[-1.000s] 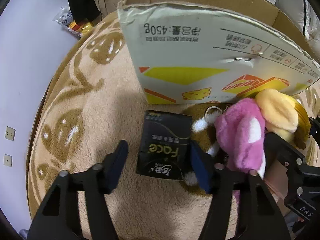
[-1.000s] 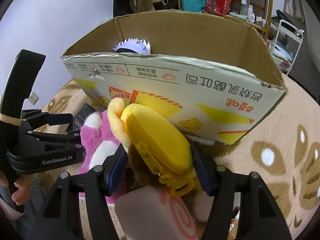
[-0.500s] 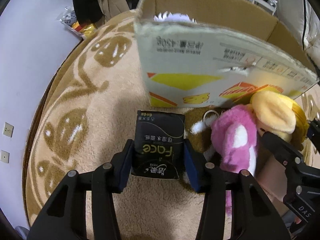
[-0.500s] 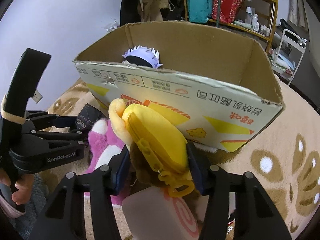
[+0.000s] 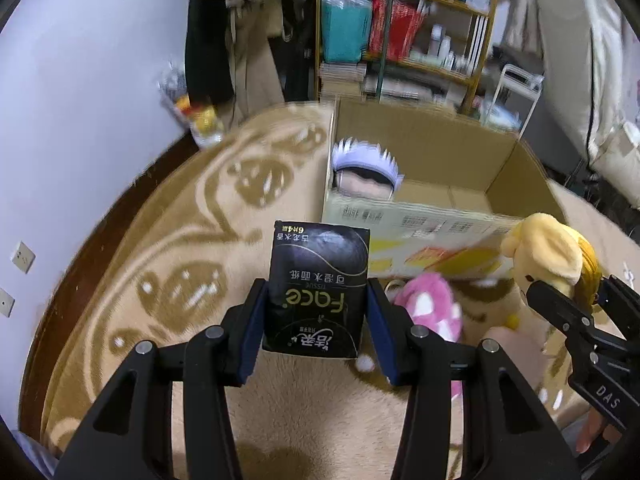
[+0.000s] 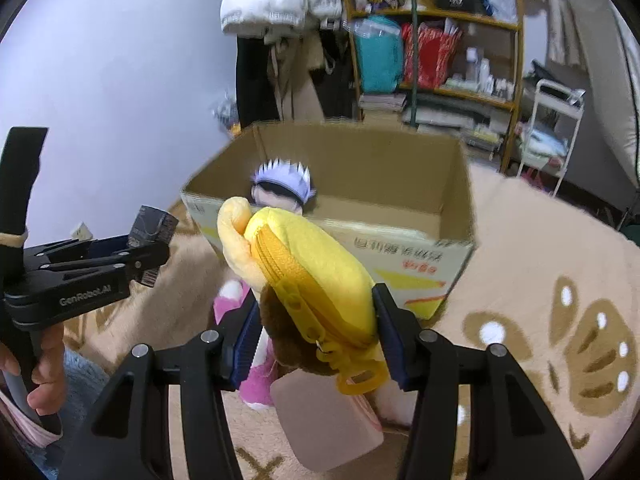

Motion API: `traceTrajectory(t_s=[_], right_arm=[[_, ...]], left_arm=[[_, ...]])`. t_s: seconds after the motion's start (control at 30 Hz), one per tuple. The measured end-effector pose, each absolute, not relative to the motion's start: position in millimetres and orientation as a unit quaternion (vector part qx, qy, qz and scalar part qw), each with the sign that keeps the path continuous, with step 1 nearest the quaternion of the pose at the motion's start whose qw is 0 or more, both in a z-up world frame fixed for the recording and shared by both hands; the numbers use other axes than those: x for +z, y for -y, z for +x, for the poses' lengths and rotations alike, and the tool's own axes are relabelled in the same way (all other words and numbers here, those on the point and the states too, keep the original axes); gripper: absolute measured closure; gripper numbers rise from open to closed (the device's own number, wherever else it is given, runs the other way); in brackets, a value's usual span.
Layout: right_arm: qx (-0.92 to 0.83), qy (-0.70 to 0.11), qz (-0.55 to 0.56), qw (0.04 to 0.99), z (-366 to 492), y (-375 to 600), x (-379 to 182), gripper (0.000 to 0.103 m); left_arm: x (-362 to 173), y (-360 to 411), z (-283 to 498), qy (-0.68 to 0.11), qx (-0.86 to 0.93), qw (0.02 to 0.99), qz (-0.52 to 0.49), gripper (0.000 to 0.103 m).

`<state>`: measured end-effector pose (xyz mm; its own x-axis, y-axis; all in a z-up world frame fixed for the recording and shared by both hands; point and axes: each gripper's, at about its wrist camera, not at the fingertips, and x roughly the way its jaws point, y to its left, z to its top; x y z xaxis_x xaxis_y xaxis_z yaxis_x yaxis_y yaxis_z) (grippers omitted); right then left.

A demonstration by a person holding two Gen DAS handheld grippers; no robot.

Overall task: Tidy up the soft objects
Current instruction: 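Lift the black pack with the left tool while the right tool lifts the yellow plush toward the box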

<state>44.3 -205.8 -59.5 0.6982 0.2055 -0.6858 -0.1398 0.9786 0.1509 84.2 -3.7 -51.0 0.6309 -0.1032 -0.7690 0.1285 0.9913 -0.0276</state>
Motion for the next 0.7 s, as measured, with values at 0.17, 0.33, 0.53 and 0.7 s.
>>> traceTrajectory(t_s=[0.17, 0.33, 0.53, 0.7], right_arm=[[0.084, -0.33, 0.049, 0.939, 28.8, 212.9, -35.9, 0.047], [0.07, -0.284, 0.045, 0.955, 13.6, 217.1, -15.5, 0.047], [0.058, -0.245, 0.048, 0.967, 8.8, 221.5, -1.2, 0.047], [0.057, -0.23, 0.062, 0.97, 12.5, 226.5, 1.2, 0.047]], left_arm=[[-24.9, 3.9, 63.8, -0.362, -0.07, 0.93, 0.019, 0.057], [-8.3, 7.6, 50.6, -0.312, -0.068, 0.947, 0.025, 0.056], [4.9, 9.4, 46.1, -0.264, -0.069, 0.962, 0.021, 0.056], [11.5, 15.1, 48.4, -0.239, -0.071, 0.968, 0.024, 0.056]])
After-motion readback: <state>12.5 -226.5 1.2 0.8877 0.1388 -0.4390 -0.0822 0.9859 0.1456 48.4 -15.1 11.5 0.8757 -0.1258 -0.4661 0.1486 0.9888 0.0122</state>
